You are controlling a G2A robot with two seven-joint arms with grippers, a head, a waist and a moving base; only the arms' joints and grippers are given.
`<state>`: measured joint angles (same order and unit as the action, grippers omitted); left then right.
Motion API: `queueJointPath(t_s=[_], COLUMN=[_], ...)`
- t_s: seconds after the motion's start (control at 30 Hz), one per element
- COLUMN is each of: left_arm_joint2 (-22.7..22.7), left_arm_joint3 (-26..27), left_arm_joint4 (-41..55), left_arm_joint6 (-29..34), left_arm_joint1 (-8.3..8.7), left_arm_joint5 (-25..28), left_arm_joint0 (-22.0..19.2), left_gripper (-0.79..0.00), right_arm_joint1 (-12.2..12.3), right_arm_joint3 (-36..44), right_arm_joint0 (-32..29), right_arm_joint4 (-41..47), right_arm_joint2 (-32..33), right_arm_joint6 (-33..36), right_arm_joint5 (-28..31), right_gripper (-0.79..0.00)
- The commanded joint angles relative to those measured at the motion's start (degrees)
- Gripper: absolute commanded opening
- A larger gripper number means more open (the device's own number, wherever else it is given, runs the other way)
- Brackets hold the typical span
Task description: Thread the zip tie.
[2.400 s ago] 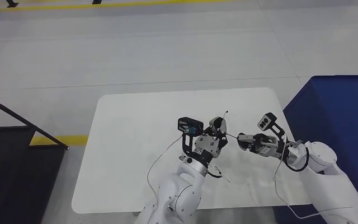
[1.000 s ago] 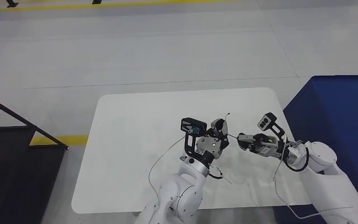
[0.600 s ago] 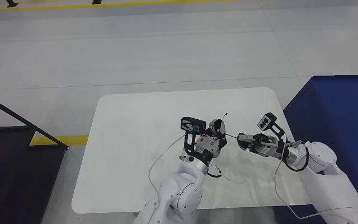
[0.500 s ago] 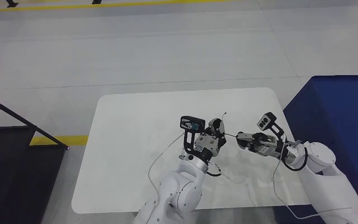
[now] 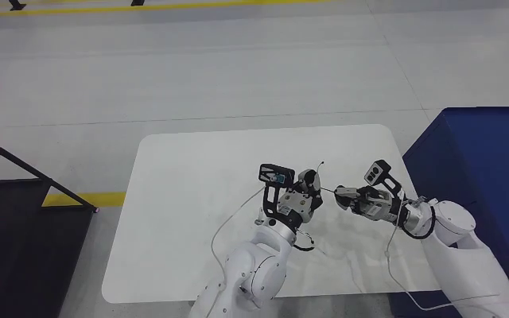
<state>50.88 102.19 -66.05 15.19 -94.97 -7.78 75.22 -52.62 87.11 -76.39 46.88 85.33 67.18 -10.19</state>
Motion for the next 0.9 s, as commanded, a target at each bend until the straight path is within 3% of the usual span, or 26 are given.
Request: queueJointPath(t_s=[0.0,0.23,0.37,0.67,0.77,0.87], left_arm_joint2=[0.2,1.4,2.9,2.9,2.0,1.7], left_arm_joint3=[-0.2,-0.1,1.2,1.1,-0.4,-5.2], left_arm_joint4=[0.1,3.6,5.0,3.2,-4.6,-15.6], left_arm_joint6=[0.2,-0.7,-3.9,-4.7,-11.3,-23.8], left_arm_joint1=[0.01,-0.31,-0.36,-0.22,0.33,1.13], left_arm_joint5=[-0.5,-3.6,-4.7,-4.2,-1.8,0.2], left_arm_joint0=[-0.1,-0.7,-0.5,-0.4,0.7,2.0], left_gripper=[0.000,0.000,0.000,0.000,0.000,0.000], right_arm_joint1=[0.0,-0.1,-0.2,-0.3,-0.1,0.0], right_arm_joint3=[-0.3,-5.5,-7.8,-7.0,-6.3,-5.8], right_arm_joint0=[0.4,5.2,7.1,7.1,7.1,6.8], right_arm_joint4=[-0.3,2.7,3.8,5.2,6.0,7.3], right_arm_joint2=[-0.7,-3.9,-4.7,-4.3,-3.5,-2.9], right_arm_joint6=[0.7,3.4,3.3,1.4,1.3,1.7], right_arm_joint5=[-1.9,-15.2,-16.9,-17.2,-18.3,-19.6], right_gripper=[-0.785,-0.785,-0.785,-0.785,-0.785,-0.785])
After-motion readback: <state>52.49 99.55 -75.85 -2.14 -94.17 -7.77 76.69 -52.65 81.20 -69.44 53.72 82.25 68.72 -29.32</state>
